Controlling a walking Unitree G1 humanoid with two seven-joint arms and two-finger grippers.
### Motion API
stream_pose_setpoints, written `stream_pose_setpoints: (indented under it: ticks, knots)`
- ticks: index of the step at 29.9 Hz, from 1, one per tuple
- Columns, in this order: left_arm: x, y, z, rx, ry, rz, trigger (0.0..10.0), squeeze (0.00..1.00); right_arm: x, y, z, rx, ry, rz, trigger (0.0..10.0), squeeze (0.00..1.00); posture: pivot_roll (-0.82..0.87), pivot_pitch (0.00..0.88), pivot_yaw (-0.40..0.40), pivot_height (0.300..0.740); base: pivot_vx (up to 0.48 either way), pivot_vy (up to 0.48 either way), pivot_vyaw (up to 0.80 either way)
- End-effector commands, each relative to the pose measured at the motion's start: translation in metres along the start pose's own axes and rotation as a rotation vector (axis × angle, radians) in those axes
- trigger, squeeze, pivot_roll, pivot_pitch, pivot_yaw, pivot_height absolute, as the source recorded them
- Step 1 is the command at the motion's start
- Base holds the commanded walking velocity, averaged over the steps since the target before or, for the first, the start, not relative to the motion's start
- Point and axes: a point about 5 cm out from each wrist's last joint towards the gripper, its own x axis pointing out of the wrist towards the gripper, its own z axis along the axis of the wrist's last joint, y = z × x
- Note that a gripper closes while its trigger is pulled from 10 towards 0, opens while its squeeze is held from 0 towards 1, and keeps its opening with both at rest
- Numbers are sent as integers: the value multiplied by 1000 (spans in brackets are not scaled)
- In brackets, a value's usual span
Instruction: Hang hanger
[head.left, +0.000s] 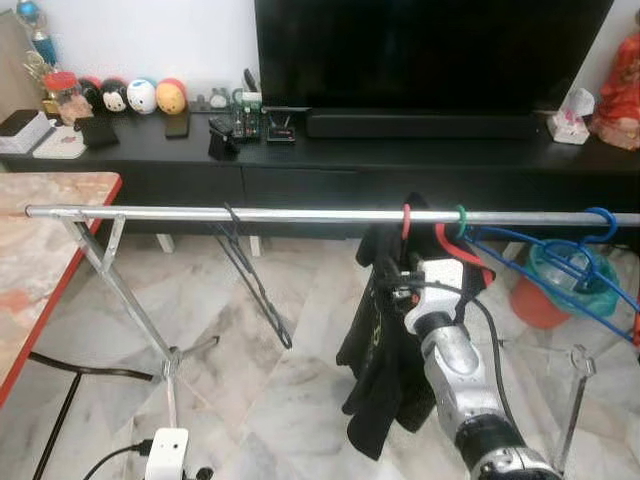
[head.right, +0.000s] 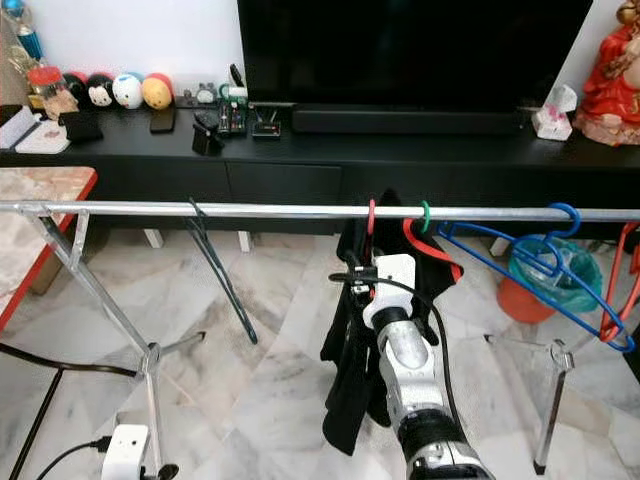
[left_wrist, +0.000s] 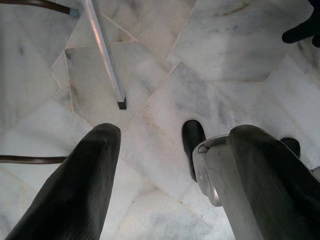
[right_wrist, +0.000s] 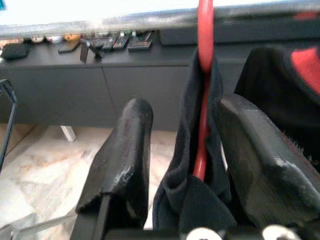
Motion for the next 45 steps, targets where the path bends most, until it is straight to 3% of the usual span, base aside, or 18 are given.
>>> stream_pose_setpoints:
  ticks: [1,11,21,28,35,41,45]
  knots:
    - [-1,1,-4,-6,13,1,10000,0,6,0,6,8,-1,-10,10000,0,-4,0,-16,740,0,0,0]
    - [-1,3,-3,-6,12,5,10000,0,20,8,12,30,41,-9,10000,0,4,0,-16,740,0,0,0]
    - [-2,2,-6,-11,16,1,10000,0,29,-2,11,53,153,-111,10000,0,11,0,-25,740,0,0,0]
    - [-3,1,-9,-17,20,3,10000,0,35,-4,18,66,161,-132,10000,0,14,0,-31,740,0,0,0]
    - [-3,0,-10,-17,20,1,10000,0,35,-5,16,43,208,-138,10000,0,16,0,-34,740,0,0,0]
    - [-2,-5,-10,-21,19,-4,10000,0,32,-10,4,32,333,-148,10000,0,21,0,-37,740,0,0,0]
    - [-3,-5,-11,-23,18,-4,10000,0,34,-9,8,27,327,-136,10000,0,22,0,-39,740,0,0,0]
